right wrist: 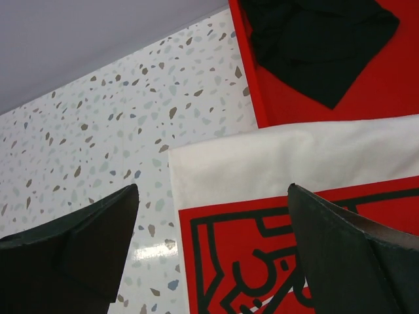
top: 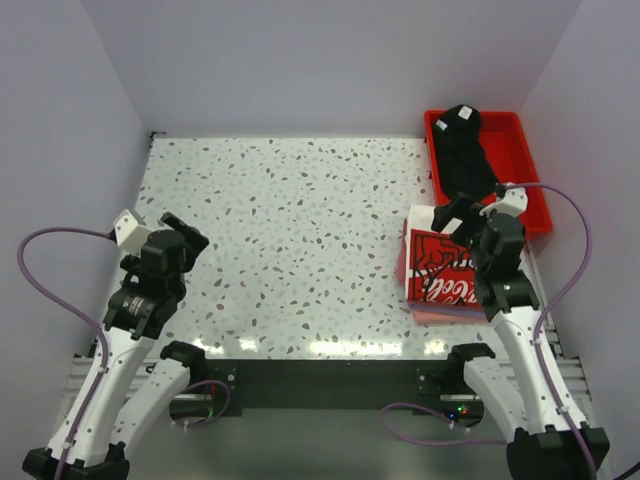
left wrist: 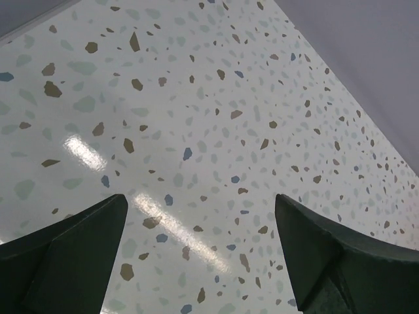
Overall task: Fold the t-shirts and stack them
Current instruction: Grab the tshirt from the pile
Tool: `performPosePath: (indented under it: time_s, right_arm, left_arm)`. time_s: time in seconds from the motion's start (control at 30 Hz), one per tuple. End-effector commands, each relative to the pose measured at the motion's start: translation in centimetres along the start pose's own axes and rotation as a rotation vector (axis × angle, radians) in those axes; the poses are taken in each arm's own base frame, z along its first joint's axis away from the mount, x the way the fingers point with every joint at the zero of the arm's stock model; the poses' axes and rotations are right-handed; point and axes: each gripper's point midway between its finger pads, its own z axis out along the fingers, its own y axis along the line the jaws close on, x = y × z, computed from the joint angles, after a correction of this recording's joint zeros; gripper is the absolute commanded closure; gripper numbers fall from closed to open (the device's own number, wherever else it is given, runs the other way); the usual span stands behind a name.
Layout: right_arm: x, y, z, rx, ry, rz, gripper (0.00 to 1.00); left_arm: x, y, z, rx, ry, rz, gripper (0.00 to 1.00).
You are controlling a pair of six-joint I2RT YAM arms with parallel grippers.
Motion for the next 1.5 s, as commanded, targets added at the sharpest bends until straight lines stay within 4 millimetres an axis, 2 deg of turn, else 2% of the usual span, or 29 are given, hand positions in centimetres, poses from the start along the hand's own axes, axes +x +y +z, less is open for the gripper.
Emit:
performPosePath:
  time_s: [0.0, 0.07, 0.1, 0.17, 0.2, 0.23, 0.27, 0.3, 0.33, 0.37, 0.4, 0.43, 0.47, 0.5, 0.53, 0.57, 0.6, 0.8, 0.93, 1.0, 1.03, 1.1, 1.13, 1.17, 1.2, 1.23, 1.27, 1.33, 1.47]
  right_arm:
    - [-2.8, 0.4, 1.6, 0.017, -0.105, 0.052, 0.01]
    - [-3.3, 0.9, 2.5, 0.007, -0.11, 0.051, 0.01]
    - [-4.6, 1.5, 2.9, 0.0, -0.12, 0.039, 0.01]
    - [-3.5, 1.1, 5.0, 0.049, -0.027, -0.005, 0.01]
    - [-5.7, 2.0, 5.4, 0.045, -0.051, -0.007, 0.01]
    - [-4.6, 1.8, 7.2, 0.067, 0.01, -0.032, 0.01]
    - [-5.0, 2.2, 8.0, 0.061, 0.016, -0.046, 0.01]
    - [-7.1, 3.2, 8.6, 0.046, -0.01, -0.054, 0.01]
    - [-5.8, 2.9, 10.7, 0.068, 0.049, -0.069, 0.01]
    - [-5.5, 2.6, 11.4, 0.092, 0.086, -0.094, 0.01]
    - [-7.6, 3.6, 12.4, 0.088, 0.069, -0.103, 0.01]
    - [-6.8, 3.2, 13.0, 0.114, 0.13, -0.133, 0.01]
    - [-5.0, 2.3, 15.2, 0.158, 0.199, -0.154, 0.01]
    - [-7.0, 3.1, 16.0, 0.153, 0.174, -0.166, 0.01]
    - [-6.8, 2.8, 16.7, 0.165, 0.192, -0.196, 0.01]
    - [-5.4, 2.0, 18.5, 0.193, 0.229, -0.215, 0.01]
    - [-6.8, 2.0, 19.2, 0.217, 0.196, -0.229, 0.01]
    - [-5.8, 0.2, 24.7, 0.257, 0.245, -0.235, 0.01]
    - [-4.2, -0.7, 27.4, 0.258, 0.307, -0.24, 0.01]
    - [-4.7, -0.9, 28.4, 0.258, 0.294, -0.242, 0.01]
    - [-3.3, -1.6, 29.4, 0.267, 0.32, -0.248, 0.01]
    - [-3.5, -1.9, 30.3, 0.269, 0.319, -0.245, 0.01]
    - [-2.6, -2.5, 30.9, 0.284, 0.333, -0.251, 0.01]
    - [-2.7, -2.9, 31.3, 0.306, 0.32, -0.263, 0.01]
    - [-3.3, -4.5, 32.4, 0.324, 0.288, -0.262, 0.01]
    - [-3.9, -4.3, 32.6, 0.319, 0.264, -0.261, 0.01]
    - [-3.3, -5.4, 33.4, 0.332, 0.27, -0.257, 0.01]
    - [-4.0, -5.6, 34.5, 0.328, 0.23, -0.246, 0.01]
    - [-4.9, -8.0, 36.8, 0.396, 0.128, -0.224, 0.01]
  left_arm:
    - [-1.8, -2.7, 1.3, 0.057, -0.089, -0.145, 0.0]
    - [-2.0, -3.2, 1.9, 0.057, -0.107, -0.163, 0.0]
    - [-1.7, -3.3, 2.6, 0.042, -0.108, -0.146, 0.0]
    - [-1.7, -3.7, 3.3, 0.037, -0.117, -0.128, 0.0]
    - [-1.6, -3.9, 3.8, 0.021, -0.114, -0.112, 0.0]
    - [-1.5, -3.9, 4.0, 0.01, -0.112, -0.107, 0.0]
    - [-1.5, -4.0, 4.3, 0.002, -0.112, -0.098, 0.0]
    - [-1.4, -4.0, 4.8, -0.014, -0.114, -0.085, 0.0]
    - [-1.5, -4.1, 5.0, -0.017, -0.124, -0.083, 0.0]
    - [-1.6, -4.1, 5.2, -0.023, -0.135, -0.08, 0.0]
    - [-1.5, -4.3, 5.5, -0.024, -0.135, -0.063, 0.0]
    - [-1.5, -4.3, 5.6, -0.025, -0.138, -0.059, 0.0]
    - [-1.5, -4.4, 5.8, -0.026, -0.14, -0.054, 0.0]
    - [-1.5, -4.4, 5.9, -0.032, -0.141, -0.049, 0.0]
    - [-1.6, -4.5, 6.0, -0.03, -0.145, -0.04, 0.0]
    - [-1.6, -4.5, 6.0, -0.032, -0.148, -0.036, 0.0]
    - [-1.6, -4.3, 6.2, -0.042, -0.151, -0.031, 0.0]
    - [-1.2, -4.7, 7.0, -0.043, -0.149, -0.01, 0.0]
    - [-0.9, -4.9, 7.6, -0.058, -0.141, 0.015, 0.0]
    - [-0.7, -4.9, 7.9, -0.068, -0.134, 0.026, 0.0]
    - [-0.7, -4.9, 8.0, -0.071, -0.133, 0.028, 0.0]
    - [-0.6, -5.0, 8.1, -0.07, -0.128, 0.034, 0.0]
    - [-0.6, -5.0, 8.2, -0.074, -0.126, 0.036, 0.0]
    - [-0.5, -5.0, 8.3, -0.075, -0.125, 0.036, 0.0]
    - [-0.5, -5.0, 8.3, -0.076, -0.124, 0.04, 0.0]
    - [-0.5, -5.0, 8.3, -0.075, -0.123, 0.041, 0.0]
    - [-0.4, -5.0, 8.4, -0.076, -0.12, 0.042, 0.0]
    - [-0.4, -5.1, 8.5, -0.072, -0.115, 0.045, 0.0]
    - [0.0, -4.9, 8.7, -0.082, -0.105, 0.055, 0.0]
